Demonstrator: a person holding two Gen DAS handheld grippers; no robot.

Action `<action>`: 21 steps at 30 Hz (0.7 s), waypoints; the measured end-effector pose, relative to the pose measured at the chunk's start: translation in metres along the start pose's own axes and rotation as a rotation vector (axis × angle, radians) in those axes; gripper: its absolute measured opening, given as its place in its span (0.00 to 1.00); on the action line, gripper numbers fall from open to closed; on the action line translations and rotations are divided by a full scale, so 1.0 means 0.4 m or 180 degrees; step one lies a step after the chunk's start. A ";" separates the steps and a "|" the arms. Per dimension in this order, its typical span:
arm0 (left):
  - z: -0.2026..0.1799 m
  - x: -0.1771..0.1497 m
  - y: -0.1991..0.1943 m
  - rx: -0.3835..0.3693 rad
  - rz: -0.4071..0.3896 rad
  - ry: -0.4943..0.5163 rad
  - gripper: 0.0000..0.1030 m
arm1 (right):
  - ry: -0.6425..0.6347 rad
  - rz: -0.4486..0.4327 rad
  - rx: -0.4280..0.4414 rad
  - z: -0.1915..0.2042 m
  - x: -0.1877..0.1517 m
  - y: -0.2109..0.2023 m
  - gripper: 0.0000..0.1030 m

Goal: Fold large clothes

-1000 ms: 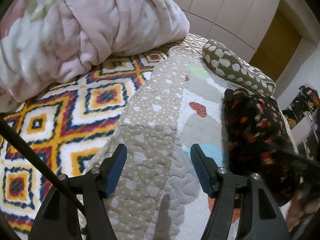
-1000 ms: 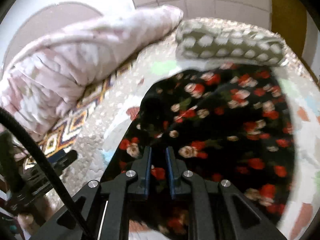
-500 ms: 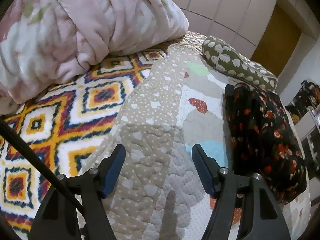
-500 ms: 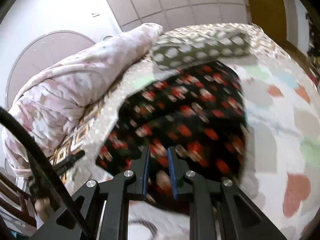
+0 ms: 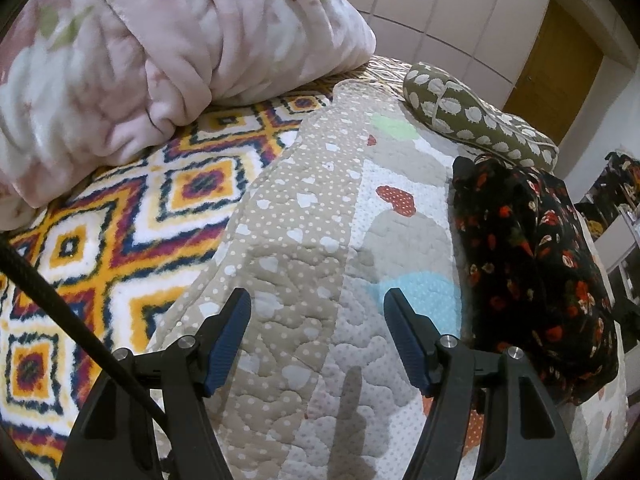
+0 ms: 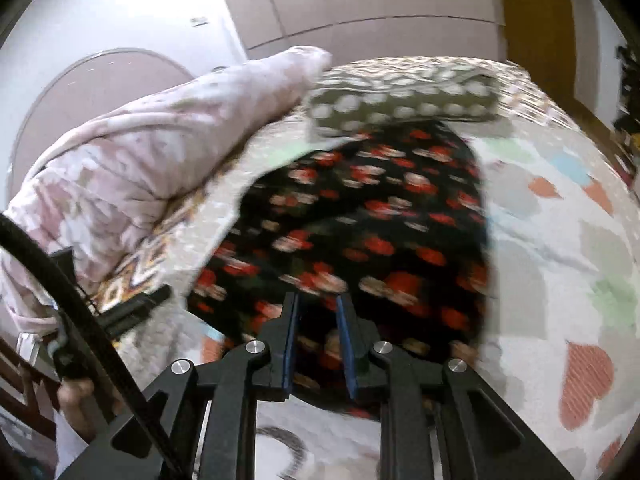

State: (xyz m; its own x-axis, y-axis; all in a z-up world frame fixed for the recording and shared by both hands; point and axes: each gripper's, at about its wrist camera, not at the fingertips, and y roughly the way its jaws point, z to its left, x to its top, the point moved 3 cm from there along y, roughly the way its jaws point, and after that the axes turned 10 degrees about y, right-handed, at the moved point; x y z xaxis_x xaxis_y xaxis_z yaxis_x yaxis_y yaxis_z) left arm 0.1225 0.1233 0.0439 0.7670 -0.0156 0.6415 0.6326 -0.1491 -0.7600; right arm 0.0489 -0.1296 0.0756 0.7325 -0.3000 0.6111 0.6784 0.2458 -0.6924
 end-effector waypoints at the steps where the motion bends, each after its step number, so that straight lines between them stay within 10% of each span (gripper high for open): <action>1: 0.000 0.001 0.001 0.0001 0.0003 -0.0003 0.66 | -0.0034 0.0029 0.0015 0.021 0.003 0.018 0.20; 8: 0.003 0.006 -0.013 0.0056 -0.0073 0.0011 0.66 | -0.0460 0.0295 -0.0269 0.123 -0.035 0.174 0.22; 13: -0.004 0.007 -0.087 0.0521 -0.0541 0.0065 0.68 | -0.0361 -0.0038 -0.0233 0.099 -0.036 0.038 0.49; 21: -0.075 -0.074 -0.305 0.1365 -0.1348 0.0220 0.98 | -0.0416 -0.0605 -0.0652 -0.041 -0.157 -0.214 0.56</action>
State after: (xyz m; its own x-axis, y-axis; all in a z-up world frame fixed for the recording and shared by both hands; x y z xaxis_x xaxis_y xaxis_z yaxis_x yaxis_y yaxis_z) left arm 0.0194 0.1122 0.1207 0.4395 -0.1084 0.8917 0.8792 0.2551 -0.4024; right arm -0.0561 -0.1471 0.0901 0.6037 -0.1984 0.7722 0.7880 0.0018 -0.6156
